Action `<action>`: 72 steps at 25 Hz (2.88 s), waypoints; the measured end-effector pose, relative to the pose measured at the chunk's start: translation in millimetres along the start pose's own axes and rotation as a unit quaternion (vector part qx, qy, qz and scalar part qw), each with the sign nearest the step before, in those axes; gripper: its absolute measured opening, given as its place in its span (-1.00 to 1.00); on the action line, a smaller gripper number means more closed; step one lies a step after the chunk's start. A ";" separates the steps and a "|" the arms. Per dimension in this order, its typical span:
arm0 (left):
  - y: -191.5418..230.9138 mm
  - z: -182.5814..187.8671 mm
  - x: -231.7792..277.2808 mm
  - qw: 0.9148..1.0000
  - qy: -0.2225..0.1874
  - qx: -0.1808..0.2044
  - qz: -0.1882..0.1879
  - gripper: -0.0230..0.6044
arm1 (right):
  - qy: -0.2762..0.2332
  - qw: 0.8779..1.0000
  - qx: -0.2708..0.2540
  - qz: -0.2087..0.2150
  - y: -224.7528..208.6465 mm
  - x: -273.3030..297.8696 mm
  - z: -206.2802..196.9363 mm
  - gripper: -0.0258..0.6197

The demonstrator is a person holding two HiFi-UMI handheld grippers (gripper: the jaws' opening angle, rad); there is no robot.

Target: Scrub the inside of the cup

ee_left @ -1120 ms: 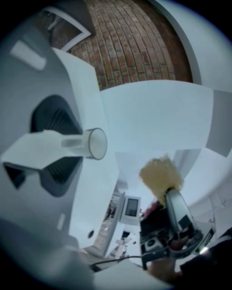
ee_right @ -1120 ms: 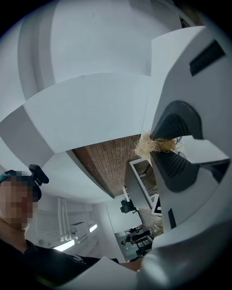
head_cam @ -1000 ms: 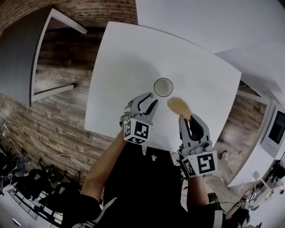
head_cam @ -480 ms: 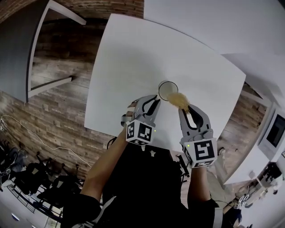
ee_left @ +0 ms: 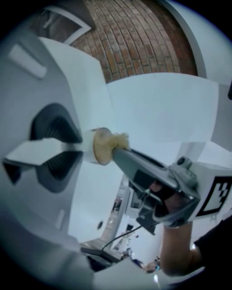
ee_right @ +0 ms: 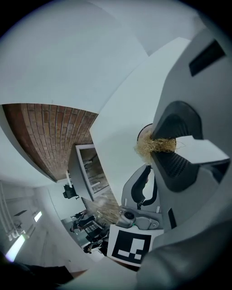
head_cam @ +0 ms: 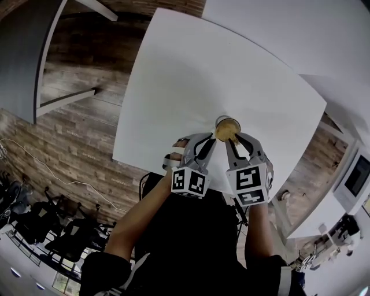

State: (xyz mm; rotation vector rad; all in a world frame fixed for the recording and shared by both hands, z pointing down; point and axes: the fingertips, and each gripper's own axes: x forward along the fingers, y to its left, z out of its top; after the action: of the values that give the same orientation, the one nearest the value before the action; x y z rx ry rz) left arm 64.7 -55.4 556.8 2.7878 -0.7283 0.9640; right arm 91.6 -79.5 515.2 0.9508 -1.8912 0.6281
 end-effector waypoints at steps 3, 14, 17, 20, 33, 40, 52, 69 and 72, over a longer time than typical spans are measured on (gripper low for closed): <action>-0.1 0.0 -0.7 1.000 -0.002 0.006 -0.001 -0.74 | 0.032 0.999 0.006 -0.001 -4.9 9.3 -2.6 -0.75; -2.3 -1.9 -0.1 1.000 -0.002 0.003 0.004 -0.73 | 0.116 0.990 -0.078 -0.016 -0.2 40.5 -14.7 -0.75; -2.9 -2.7 -0.2 1.000 0.000 0.007 0.003 -0.73 | 0.139 0.986 -0.095 -0.008 -4.5 45.9 -11.8 -0.75; -1.8 -2.6 -1.0 1.000 0.000 0.000 0.009 -0.73 | 0.140 0.986 -0.083 0.021 -0.1 36.7 -9.0 -0.75; 2.1 -0.5 -1.6 1.000 -0.005 -0.008 0.018 -0.74 | 0.181 0.977 -0.091 0.071 4.5 23.8 -14.1 -0.75; 0.7 -1.1 -2.5 1.000 -0.005 -0.002 0.020 -0.74 | 0.181 0.976 -0.114 0.046 8.6 45.0 -17.4 -0.75; 0.3 -1.0 -1.4 1.000 -0.010 0.001 0.021 -0.74 | 0.003 0.999 0.027 -0.042 -10.5 12.7 6.2 -0.75; 1.1 0.5 -0.6 1.000 -0.010 0.008 0.028 -0.73 | 0.152 0.982 -0.111 -0.011 -2.1 56.6 -8.6 -0.75; 0.9 0.0 -1.2 0.999 -0.007 0.004 0.031 -0.73 | 0.133 0.984 -0.113 -0.034 -5.3 50.0 -6.2 -0.75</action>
State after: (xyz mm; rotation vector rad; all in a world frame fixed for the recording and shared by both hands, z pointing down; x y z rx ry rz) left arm 63.5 -55.7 556.1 2.7970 -0.8181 0.9601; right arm 84.0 -96.0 562.5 0.7425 -1.6442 0.4617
